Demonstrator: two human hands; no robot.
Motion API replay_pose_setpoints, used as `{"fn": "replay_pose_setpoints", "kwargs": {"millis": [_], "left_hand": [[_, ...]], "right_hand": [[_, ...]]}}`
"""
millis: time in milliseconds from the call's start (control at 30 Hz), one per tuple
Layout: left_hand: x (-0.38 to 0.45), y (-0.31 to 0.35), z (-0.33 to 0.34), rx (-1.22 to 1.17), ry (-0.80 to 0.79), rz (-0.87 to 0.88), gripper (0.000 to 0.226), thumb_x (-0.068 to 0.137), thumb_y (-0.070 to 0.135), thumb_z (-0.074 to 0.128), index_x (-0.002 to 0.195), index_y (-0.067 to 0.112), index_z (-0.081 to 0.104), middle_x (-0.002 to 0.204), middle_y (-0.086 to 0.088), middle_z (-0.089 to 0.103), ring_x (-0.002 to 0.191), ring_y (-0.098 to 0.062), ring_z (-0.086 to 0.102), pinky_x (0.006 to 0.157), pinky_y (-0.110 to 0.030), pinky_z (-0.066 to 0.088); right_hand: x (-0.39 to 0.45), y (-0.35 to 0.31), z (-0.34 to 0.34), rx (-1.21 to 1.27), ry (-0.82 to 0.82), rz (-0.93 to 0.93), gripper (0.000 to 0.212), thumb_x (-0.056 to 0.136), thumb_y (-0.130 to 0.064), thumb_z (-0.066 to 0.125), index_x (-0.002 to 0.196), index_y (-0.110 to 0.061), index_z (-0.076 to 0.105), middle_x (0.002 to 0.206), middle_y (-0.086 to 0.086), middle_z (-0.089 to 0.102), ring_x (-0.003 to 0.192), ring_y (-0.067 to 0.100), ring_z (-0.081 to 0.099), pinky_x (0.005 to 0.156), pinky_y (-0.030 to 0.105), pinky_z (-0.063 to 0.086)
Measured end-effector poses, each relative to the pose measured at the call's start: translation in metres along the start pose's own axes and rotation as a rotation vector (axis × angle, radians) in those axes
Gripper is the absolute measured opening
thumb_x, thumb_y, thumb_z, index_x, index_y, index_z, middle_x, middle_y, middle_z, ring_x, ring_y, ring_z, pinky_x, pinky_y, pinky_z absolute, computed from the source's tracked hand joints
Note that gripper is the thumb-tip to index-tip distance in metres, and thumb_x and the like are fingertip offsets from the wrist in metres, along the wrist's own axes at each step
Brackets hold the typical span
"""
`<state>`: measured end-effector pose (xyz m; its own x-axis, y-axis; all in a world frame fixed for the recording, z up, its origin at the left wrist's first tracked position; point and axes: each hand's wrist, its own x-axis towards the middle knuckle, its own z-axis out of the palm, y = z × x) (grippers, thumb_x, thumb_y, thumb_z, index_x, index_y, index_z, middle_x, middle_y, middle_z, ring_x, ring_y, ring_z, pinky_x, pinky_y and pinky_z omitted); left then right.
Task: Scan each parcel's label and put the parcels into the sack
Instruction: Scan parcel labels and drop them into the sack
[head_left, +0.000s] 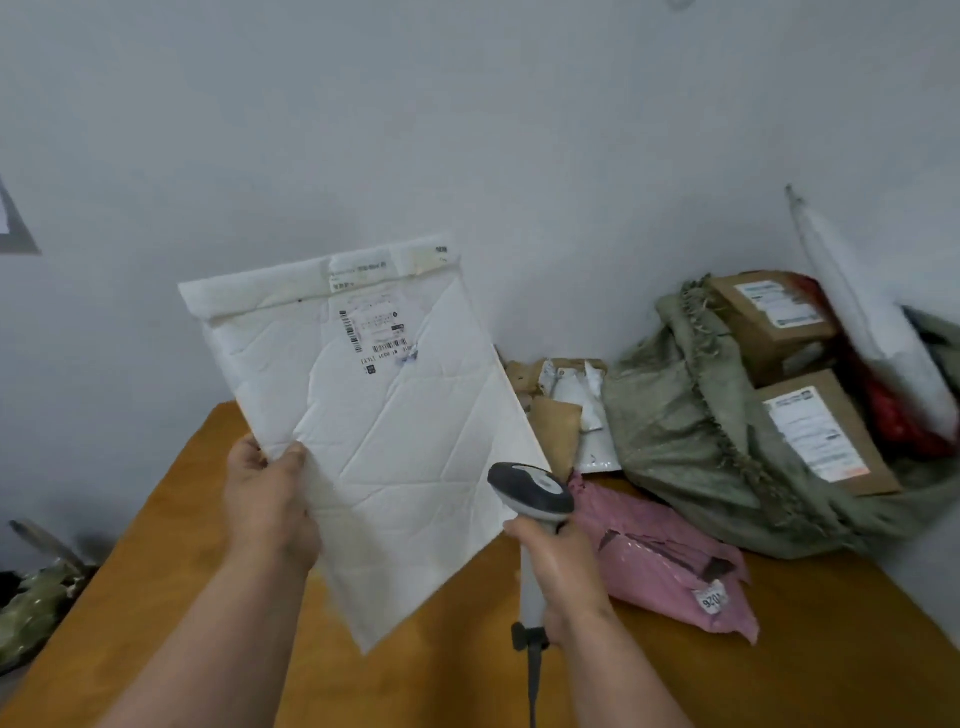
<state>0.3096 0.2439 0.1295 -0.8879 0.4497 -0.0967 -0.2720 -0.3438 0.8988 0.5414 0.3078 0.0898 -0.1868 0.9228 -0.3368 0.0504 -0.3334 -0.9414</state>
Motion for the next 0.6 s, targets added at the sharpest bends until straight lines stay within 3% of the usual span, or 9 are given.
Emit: {"fn": "replay_pose_setpoints", "kwargs": {"millis": [67, 167, 267, 333, 400, 500, 600], "left_hand": [[-0.007, 0.002, 0.018, -0.131, -0.072, -0.076, 0.031, 0.097, -0.005, 0.050, 0.093, 0.025, 0.056, 0.094, 0.002, 0.067, 0.083, -0.019, 0.064, 0.078, -0.037, 0.054], [-0.023, 0.000, 0.045, -0.217, -0.161, -0.178, 0.035, 0.095, -0.008, 0.049, 0.093, 0.026, 0.056, 0.096, 0.001, 0.069, 0.081, -0.020, 0.066, 0.072, -0.038, 0.056], [-0.047, -0.012, 0.075, -0.244, -0.220, -0.249, 0.036, 0.093, -0.010, 0.049, 0.089, 0.025, 0.055, 0.095, -0.001, 0.069, 0.083, -0.022, 0.066, 0.075, -0.044, 0.056], [-0.064, -0.017, 0.100, -0.259, -0.273, -0.260, 0.037, 0.092, -0.011, 0.049, 0.089, 0.025, 0.056, 0.091, 0.000, 0.071, 0.081, -0.021, 0.068, 0.073, -0.044, 0.058], [-0.080, -0.016, 0.131, -0.279, -0.349, -0.241, 0.039, 0.092, -0.012, 0.048, 0.088, 0.025, 0.057, 0.085, 0.003, 0.073, 0.082, -0.020, 0.070, 0.074, -0.044, 0.060], [-0.106, -0.013, 0.182, -0.355, -0.477, -0.203, 0.041, 0.091, -0.013, 0.048, 0.081, 0.026, 0.059, 0.086, 0.003, 0.075, 0.083, -0.018, 0.072, 0.075, -0.045, 0.061], [-0.137, -0.014, 0.237, -0.422, -0.540, -0.191, 0.045, 0.091, -0.012, 0.049, 0.074, 0.027, 0.065, 0.086, 0.004, 0.076, 0.080, -0.016, 0.074, 0.077, -0.045, 0.060]], "right_hand": [[-0.004, -0.007, -0.016, 0.070, 0.026, -0.005, 0.024, 0.082, -0.019, 0.079, 0.102, -0.019, 0.066, 0.098, 0.010, 0.069, 0.095, 0.029, 0.064, 0.090, 0.049, 0.054], [-0.011, -0.014, -0.041, 0.228, 0.009, -0.022, 0.025, 0.081, -0.013, 0.080, 0.103, -0.009, 0.069, 0.085, 0.010, 0.065, 0.080, 0.026, 0.061, 0.072, 0.041, 0.052], [-0.012, -0.019, -0.073, 0.323, 0.071, -0.074, 0.032, 0.078, -0.013, 0.082, 0.108, -0.009, 0.071, 0.091, 0.009, 0.069, 0.084, 0.025, 0.064, 0.068, 0.037, 0.053], [-0.008, -0.023, -0.097, 0.369, 0.120, -0.092, 0.042, 0.075, -0.017, 0.085, 0.115, -0.013, 0.070, 0.103, 0.010, 0.073, 0.096, 0.031, 0.068, 0.085, 0.047, 0.058], [-0.004, -0.030, -0.121, 0.402, 0.144, -0.098, 0.059, 0.070, -0.023, 0.089, 0.123, -0.016, 0.067, 0.113, 0.013, 0.073, 0.107, 0.036, 0.067, 0.099, 0.058, 0.053], [0.004, -0.046, -0.160, 0.491, 0.132, -0.102, 0.082, 0.049, -0.028, 0.093, 0.125, -0.019, 0.065, 0.118, 0.016, 0.070, 0.111, 0.040, 0.065, 0.100, 0.063, 0.050], [0.015, -0.070, -0.207, 0.542, 0.107, -0.161, 0.081, 0.045, -0.029, 0.093, 0.122, -0.017, 0.069, 0.115, 0.016, 0.073, 0.108, 0.040, 0.067, 0.099, 0.060, 0.052]]}}
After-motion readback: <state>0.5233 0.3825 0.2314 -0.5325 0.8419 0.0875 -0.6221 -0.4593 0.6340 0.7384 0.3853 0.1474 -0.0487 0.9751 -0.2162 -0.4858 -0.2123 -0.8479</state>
